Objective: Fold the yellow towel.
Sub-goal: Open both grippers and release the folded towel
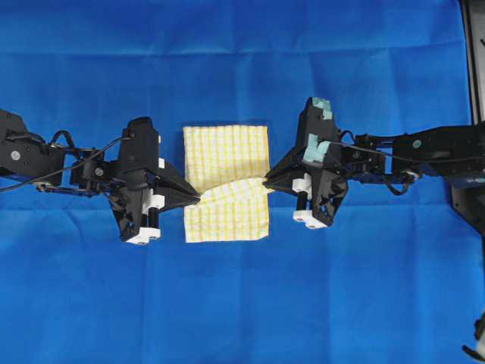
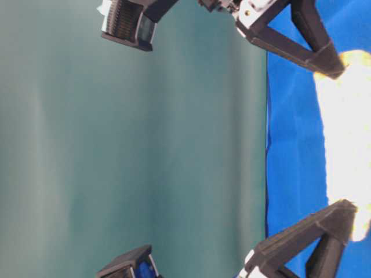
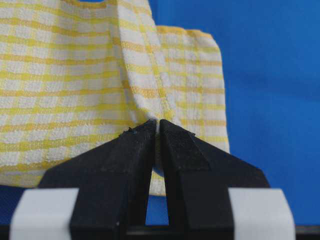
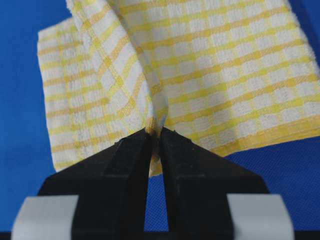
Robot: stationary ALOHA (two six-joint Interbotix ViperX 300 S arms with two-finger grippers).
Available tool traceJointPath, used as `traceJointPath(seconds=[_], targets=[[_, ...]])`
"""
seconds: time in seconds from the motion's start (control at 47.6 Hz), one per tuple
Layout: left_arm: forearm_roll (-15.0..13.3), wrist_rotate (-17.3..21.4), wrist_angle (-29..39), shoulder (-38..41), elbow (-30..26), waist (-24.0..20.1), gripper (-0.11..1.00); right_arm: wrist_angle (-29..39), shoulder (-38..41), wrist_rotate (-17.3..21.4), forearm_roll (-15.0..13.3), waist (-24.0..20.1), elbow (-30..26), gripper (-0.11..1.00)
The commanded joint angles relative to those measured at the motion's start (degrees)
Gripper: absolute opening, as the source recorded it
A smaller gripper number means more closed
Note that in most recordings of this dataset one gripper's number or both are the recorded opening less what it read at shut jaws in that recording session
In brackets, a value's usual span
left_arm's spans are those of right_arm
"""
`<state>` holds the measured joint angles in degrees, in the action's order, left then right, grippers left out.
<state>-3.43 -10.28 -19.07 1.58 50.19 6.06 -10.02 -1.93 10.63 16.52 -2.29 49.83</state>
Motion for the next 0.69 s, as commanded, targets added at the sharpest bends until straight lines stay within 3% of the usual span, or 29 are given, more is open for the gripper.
traceJointPath(seconds=[0.0, 0.483, 0.672], targets=[[-0.1, 0.0, -0.2, 0.0, -1.1, 0.7, 0.03, -0.4, 0.1, -0.1, 0.1, -0.9, -1.3, 0.07], [-0.1, 0.1, -0.2, 0.6, -1.5, 3.1, 0.04, -0.1, 2.5, -0.1, 0.2, -2.8, -3.6, 0.07], [-0.1, 0.1, -0.2, 0.6, -1.6, 3.1, 0.13, 0.1, 2.8, -0.1, 0.2, -3.1, -3.7, 0.08]])
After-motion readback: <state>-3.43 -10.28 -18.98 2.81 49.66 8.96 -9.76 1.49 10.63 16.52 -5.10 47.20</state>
